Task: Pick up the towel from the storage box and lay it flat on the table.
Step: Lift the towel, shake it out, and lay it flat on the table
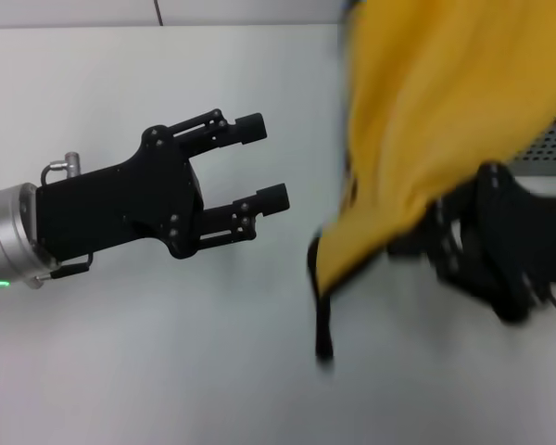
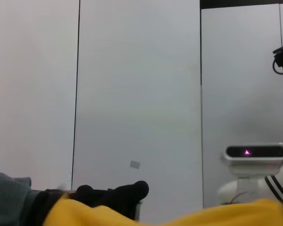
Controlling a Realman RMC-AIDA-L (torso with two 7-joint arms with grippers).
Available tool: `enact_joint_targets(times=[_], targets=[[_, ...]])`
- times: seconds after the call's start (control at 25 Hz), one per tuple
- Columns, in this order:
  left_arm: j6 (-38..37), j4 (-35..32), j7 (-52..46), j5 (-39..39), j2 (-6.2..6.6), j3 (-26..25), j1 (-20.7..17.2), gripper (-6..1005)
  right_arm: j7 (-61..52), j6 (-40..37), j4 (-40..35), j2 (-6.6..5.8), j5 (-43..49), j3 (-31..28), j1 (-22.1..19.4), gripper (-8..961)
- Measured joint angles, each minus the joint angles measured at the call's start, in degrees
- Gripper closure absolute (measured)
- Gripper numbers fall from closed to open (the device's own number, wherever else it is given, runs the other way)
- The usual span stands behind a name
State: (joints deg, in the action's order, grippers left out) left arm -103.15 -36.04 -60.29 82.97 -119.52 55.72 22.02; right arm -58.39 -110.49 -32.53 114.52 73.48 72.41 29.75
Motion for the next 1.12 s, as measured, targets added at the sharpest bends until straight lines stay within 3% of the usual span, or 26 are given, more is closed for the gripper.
enact_joint_targets(times=[0.24,0.44,0.64,0.8,1.12], targets=[[-0.26,0.0,0.53,-0.08,-0.01,-0.07,-0.59,263,-0.94,-7.58,-6.7,-0.46,1.44,-2.78,-1.66,943],[-0.3,0.0,0.72,-0.15,-0.01,-0.08,-0.81,263,-3.07,-10.96,-10.87,-0.01,1.1,-13.59,-5.66,941],[-0.31,0.0,0.75,-0.18,-0.04,0.17,-0.59,263,-5.4,-10.91,-10.19,0.61,-2.34,-22.1,-5.79,940],[-0.77,0.92,1.18,-0.19,-0.24,0.53,-0.03,263,-5.47,-9.51,-9.29,0.74,-4.04,-22.38,-4.47,939],[-2.45,8.71,7.49,-0.19,-0.55,1.16,4.48,263,-5.43,-5.39,-8.93,0.87,-5.05,-22.49,-1.32,936]])
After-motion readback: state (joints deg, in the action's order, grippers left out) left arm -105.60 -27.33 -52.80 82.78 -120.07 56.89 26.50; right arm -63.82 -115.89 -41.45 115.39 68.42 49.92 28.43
